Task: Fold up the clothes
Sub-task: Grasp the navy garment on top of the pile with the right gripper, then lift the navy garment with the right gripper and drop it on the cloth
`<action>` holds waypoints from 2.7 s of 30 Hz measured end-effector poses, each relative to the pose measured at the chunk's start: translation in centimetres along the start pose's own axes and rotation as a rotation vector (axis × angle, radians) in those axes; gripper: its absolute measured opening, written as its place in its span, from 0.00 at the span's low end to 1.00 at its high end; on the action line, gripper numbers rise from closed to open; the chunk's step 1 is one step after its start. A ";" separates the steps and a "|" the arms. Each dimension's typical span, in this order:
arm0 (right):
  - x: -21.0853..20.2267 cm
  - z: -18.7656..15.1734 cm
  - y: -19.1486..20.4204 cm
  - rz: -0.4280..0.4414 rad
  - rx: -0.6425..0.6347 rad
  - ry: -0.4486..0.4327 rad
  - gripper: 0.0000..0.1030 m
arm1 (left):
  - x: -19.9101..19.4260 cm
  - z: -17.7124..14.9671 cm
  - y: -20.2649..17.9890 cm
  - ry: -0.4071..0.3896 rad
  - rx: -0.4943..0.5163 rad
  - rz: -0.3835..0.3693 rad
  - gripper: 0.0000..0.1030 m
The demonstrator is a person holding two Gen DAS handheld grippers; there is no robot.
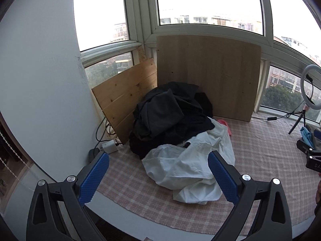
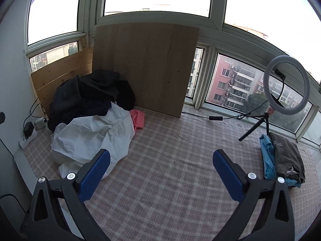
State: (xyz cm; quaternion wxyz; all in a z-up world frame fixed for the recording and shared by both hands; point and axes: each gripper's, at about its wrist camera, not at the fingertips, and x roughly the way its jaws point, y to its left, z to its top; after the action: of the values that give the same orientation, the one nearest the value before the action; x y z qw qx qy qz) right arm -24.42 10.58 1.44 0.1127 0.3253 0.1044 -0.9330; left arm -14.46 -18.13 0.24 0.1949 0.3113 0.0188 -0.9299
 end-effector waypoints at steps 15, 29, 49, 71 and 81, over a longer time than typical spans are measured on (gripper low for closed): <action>15.7 7.3 7.1 0.360 -0.085 0.114 1.00 | 1.4 2.8 4.0 0.009 -0.096 0.166 0.96; 27.4 9.0 17.9 0.409 -0.157 0.207 1.00 | 10.6 4.5 6.5 0.079 -0.055 -0.040 0.96; 18.6 21.1 23.8 0.658 -0.206 0.184 0.04 | 11.7 2.9 11.1 0.075 -0.124 -0.077 0.96; 28.4 9.4 28.2 0.333 -0.515 0.390 0.33 | 11.6 0.3 11.9 0.132 -0.140 -0.078 0.96; 11.6 24.4 24.9 0.705 -0.202 0.054 0.09 | 10.7 0.9 12.9 0.104 -0.147 -0.090 0.96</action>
State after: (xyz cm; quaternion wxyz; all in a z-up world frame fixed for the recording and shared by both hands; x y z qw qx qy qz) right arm -40.57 -21.36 9.87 0.4561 0.3531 0.0806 -0.8129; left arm -17.96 -33.90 -4.15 0.1740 0.3427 0.1108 -0.9165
